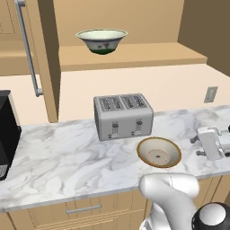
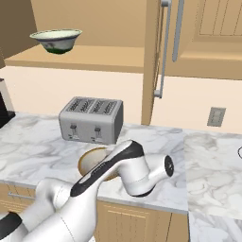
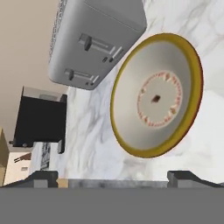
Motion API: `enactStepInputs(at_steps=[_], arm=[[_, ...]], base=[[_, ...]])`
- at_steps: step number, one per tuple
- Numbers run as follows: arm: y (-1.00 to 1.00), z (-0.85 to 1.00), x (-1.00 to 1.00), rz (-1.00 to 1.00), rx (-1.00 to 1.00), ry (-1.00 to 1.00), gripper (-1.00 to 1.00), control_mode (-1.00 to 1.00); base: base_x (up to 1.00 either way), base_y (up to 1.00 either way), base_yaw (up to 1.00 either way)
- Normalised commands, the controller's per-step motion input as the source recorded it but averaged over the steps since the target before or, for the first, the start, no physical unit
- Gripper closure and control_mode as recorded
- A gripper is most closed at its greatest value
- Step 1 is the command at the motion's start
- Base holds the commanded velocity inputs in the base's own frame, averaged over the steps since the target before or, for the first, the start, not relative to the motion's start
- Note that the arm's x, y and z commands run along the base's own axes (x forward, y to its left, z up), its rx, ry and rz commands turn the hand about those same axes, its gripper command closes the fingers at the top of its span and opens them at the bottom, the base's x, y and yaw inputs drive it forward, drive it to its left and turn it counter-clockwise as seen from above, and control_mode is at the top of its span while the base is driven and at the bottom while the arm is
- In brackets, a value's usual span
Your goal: Open the cabinet. Pick the bowls from the counter and place them in the cabinet. Then close the cabinet.
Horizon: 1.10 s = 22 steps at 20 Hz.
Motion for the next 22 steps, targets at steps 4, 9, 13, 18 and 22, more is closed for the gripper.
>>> enactStepInputs(at_steps=[4, 9, 13, 18, 22], arm=[[-0.24, -0.50, 0.18, 0.05, 0.01, 0.04, -1.00, -1.00], [-0.02, -0.39, 0.25, 0.05, 0.00, 0.05, -1.00, -1.00], [0.00, -0.16, 0.25, 0.05, 0.01, 0.00, -1.00, -1.00], [0.00, -0.14, 0.20, 0.05, 0.00, 0.00, -1.00, -1.00], [0.00, -0.12, 0.16, 0.04, 0.00, 0.00, -1.00, -1.00]], base=[[0.00, 0.00, 0.00], [0.00, 0.00, 0.00], [0.00, 0.00, 0.00], [0.00, 0.00, 0.00], [0.00, 0.00, 0.00]])
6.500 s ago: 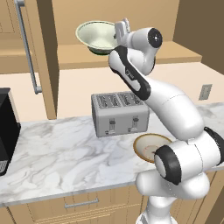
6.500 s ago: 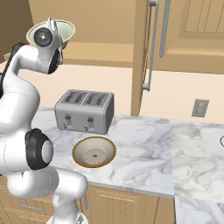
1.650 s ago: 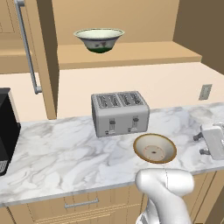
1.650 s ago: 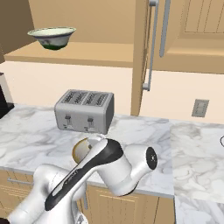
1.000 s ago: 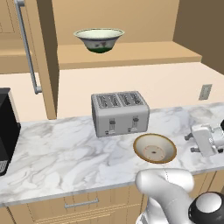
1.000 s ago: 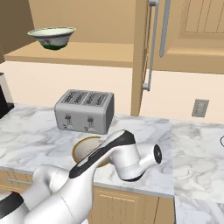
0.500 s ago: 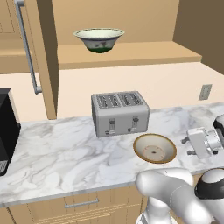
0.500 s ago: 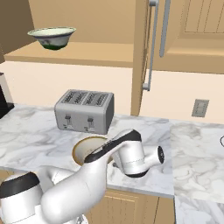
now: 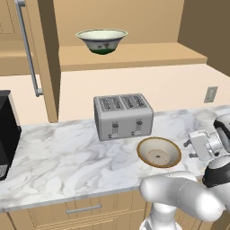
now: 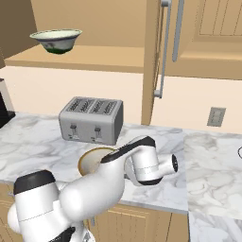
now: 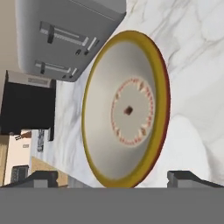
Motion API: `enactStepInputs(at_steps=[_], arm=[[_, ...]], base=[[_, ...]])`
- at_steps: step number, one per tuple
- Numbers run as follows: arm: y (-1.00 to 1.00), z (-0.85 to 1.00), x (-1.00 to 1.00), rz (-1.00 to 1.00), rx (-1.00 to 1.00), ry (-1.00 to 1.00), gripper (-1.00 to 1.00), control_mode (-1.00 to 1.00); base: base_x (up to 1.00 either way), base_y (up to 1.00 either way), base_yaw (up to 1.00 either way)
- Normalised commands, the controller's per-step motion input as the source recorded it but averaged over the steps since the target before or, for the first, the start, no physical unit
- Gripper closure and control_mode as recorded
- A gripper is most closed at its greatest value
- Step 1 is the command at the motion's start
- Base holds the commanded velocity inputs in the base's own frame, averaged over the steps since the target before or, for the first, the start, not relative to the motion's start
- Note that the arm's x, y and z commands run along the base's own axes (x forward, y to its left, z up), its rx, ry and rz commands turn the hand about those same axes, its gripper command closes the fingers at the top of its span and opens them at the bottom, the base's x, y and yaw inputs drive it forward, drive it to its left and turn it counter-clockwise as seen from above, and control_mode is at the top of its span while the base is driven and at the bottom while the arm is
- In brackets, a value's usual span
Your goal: Open the cabinet. Pick the bowls from the counter and place them in the cabinet. Then close the cabinet.
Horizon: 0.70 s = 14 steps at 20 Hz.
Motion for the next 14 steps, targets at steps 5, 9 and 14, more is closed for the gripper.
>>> enactStepInputs(at_steps=[5, 9, 14], arm=[[0.00, -0.16, 0.16, 0.03, 0.00, 0.00, -1.00, -1.00], [0.00, -0.22, 0.14, 0.02, 0.00, 0.00, -1.00, -1.00], [0.00, -0.24, 0.09, 0.02, 0.00, 0.00, -1.00, -1.00]], base=[[0.00, 0.00, 0.00], [0.00, 0.00, 0.00], [0.00, 0.00, 0.00]])
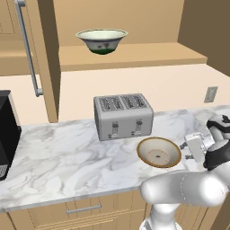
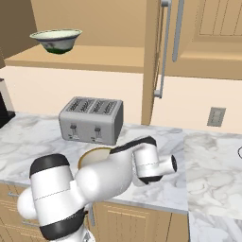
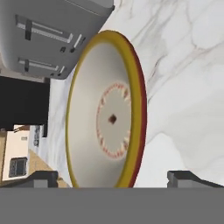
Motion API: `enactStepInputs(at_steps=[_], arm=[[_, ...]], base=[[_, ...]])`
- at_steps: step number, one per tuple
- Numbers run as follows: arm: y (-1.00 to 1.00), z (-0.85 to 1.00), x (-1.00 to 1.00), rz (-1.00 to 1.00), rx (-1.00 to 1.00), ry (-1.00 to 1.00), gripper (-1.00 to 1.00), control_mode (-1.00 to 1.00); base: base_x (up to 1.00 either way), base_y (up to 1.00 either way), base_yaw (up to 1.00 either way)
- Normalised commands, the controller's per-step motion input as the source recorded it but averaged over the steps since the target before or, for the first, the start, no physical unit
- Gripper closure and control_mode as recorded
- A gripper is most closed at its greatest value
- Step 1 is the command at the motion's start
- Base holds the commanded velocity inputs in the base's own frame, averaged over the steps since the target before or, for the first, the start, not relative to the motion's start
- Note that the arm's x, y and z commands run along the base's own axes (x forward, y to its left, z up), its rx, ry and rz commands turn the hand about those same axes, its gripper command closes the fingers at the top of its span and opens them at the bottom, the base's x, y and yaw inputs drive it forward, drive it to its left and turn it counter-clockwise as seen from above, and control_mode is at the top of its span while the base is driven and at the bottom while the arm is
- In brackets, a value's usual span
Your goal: Open the cabinet. Pick the bowls from the counter and place them in the cabinet. Then close the cabinet.
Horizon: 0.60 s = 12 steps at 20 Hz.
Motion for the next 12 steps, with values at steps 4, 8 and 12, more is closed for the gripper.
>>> enactStepInputs(at_steps=[4, 8, 12], arm=[[0.00, -0.12, 0.00, 0.01, 0.00, 0.00, -1.00, -1.00], [0.00, -0.11, 0.00, 0.01, 0.00, 0.00, -1.00, -1.00], [0.00, -0.09, 0.03, 0.00, 0.00, 0.00, -1.00, -1.00]], base=[[0.00, 0.00, 0.00], [0.00, 0.00, 0.00], [0.00, 0.00, 0.00]])
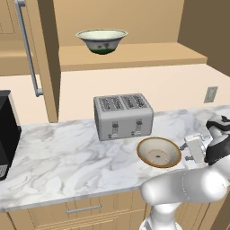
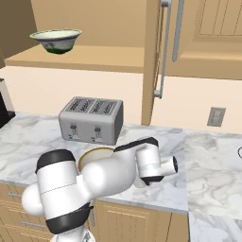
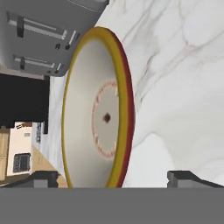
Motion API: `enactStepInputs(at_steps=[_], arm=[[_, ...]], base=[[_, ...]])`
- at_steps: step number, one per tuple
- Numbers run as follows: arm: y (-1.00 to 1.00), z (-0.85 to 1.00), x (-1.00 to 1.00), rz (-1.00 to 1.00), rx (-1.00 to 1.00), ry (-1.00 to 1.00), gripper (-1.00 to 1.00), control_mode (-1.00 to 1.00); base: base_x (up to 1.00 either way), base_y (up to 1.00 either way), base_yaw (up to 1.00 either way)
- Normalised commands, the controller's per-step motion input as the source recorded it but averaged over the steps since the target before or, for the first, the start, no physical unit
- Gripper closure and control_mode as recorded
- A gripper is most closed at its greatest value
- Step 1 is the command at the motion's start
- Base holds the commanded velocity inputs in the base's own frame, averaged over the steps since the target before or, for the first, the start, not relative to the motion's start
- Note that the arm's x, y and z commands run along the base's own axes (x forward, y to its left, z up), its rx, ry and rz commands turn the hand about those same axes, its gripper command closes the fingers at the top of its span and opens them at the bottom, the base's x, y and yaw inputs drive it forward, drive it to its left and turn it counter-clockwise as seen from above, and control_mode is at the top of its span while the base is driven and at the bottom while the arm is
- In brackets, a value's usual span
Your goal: Open the cabinet. Pick the bowls from the counter and place them in the cabinet. Then close the cabinet.
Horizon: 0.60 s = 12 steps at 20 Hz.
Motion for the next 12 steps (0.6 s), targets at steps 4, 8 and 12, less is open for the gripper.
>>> enactStepInputs(at_steps=[4, 8, 12], arm=[[0.01, -0.11, 0.08, 0.00, 0.00, 0.00, -1.00, -1.00], [0.09, -0.14, 0.03, 0.00, 0.00, 0.00, -1.00, -1.00], [0.26, -0.23, 0.08, 0.01, 0.01, 0.00, -1.00, -1.00]], base=[[0.00, 0.00, 0.00], [0.00, 0.00, 0.00], [0.00, 0.00, 0.00]])
